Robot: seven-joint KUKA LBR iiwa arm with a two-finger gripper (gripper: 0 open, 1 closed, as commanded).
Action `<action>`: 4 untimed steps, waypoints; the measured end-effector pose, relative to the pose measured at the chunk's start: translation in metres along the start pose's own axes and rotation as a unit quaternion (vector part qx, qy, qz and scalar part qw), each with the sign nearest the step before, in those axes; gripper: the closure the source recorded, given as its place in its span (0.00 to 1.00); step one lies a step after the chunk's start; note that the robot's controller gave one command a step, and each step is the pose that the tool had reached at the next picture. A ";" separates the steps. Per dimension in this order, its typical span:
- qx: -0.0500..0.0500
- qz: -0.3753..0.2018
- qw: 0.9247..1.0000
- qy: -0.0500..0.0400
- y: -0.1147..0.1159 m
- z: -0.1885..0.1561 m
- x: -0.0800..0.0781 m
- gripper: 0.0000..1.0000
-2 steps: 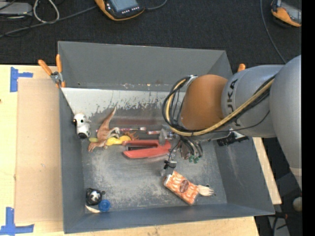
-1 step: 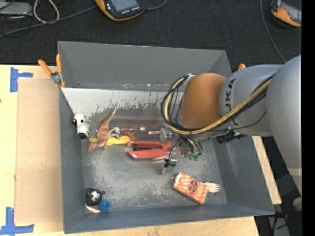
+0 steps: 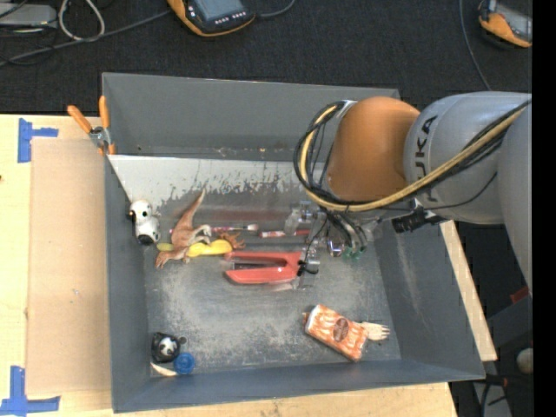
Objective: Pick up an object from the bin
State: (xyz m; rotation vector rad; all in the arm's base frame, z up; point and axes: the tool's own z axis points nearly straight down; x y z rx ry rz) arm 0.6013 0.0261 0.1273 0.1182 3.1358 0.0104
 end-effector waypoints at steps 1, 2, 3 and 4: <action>0.000 -0.023 1.000 -0.003 0.015 0.020 -0.014 0.00; 0.000 0.022 1.000 -0.003 -0.015 0.057 -0.002 0.00; -0.001 -0.038 0.999 -0.003 0.005 0.056 -0.017 1.00; -0.001 -0.037 0.999 -0.003 0.005 0.056 -0.017 1.00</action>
Offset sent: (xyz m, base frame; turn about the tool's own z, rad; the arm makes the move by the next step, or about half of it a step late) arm -0.0004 -0.0163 -0.0573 0.0446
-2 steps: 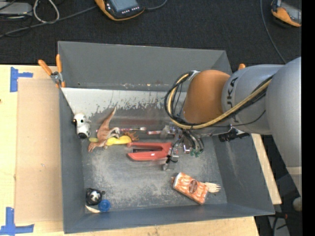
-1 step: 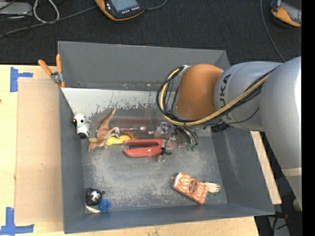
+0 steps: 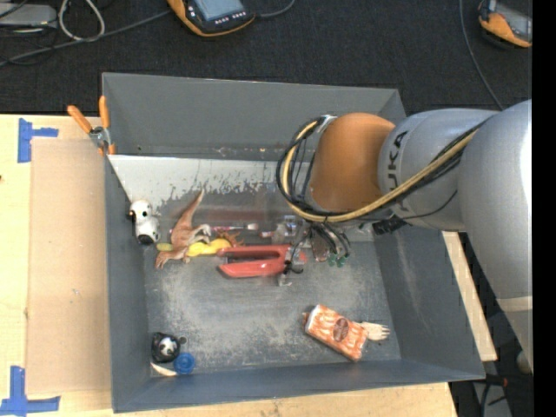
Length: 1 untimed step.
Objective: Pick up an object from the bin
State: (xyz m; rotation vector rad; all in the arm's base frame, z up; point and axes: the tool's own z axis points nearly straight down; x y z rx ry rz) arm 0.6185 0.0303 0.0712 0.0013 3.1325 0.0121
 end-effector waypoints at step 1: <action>0.000 -0.019 1.000 0.004 0.003 -0.057 0.011 1.00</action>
Offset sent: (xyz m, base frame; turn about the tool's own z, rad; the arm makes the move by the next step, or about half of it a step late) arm 0.0000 0.0149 0.1022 -0.1236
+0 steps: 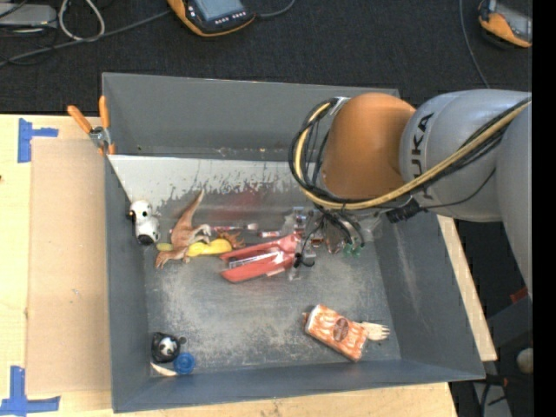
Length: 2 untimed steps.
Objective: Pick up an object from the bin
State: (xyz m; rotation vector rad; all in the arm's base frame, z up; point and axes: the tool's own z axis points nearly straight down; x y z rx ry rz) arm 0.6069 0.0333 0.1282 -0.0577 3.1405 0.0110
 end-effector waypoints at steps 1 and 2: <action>0.000 -0.043 0.999 -0.003 0.012 -0.046 -0.014 1.00; 0.000 -0.114 0.993 -0.002 0.014 0.002 -0.012 1.00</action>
Offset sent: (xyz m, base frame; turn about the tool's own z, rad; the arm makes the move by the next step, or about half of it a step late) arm 0.0109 0.0167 -0.0582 -0.3939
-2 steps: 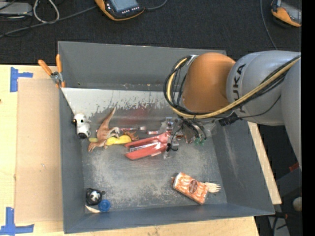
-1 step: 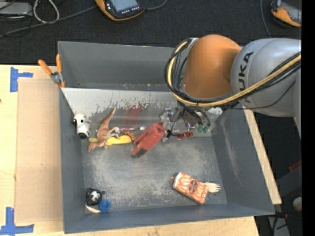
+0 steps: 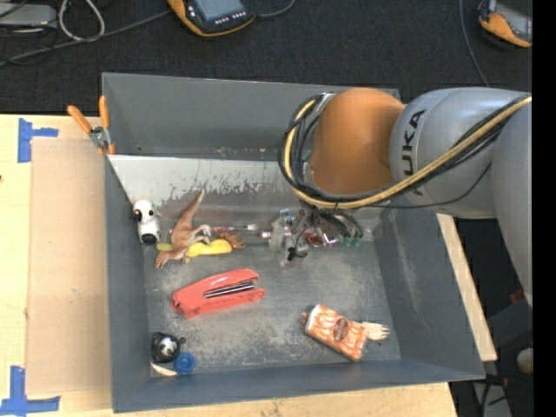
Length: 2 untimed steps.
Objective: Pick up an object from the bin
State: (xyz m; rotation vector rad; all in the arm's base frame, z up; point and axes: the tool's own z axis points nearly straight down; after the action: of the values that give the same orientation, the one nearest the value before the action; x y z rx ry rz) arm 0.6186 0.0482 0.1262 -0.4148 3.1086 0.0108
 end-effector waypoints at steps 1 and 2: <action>0.000 0.012 1.000 -0.001 0.009 -0.153 0.006 0.00; 0.000 0.016 1.000 -0.004 0.012 -0.176 0.006 0.00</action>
Offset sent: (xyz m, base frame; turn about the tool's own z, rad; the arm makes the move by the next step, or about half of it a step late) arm 0.0000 0.0000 0.0000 0.0000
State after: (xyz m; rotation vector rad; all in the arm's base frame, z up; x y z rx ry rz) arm 0.6092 0.0565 0.3022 -0.3641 3.1073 0.0116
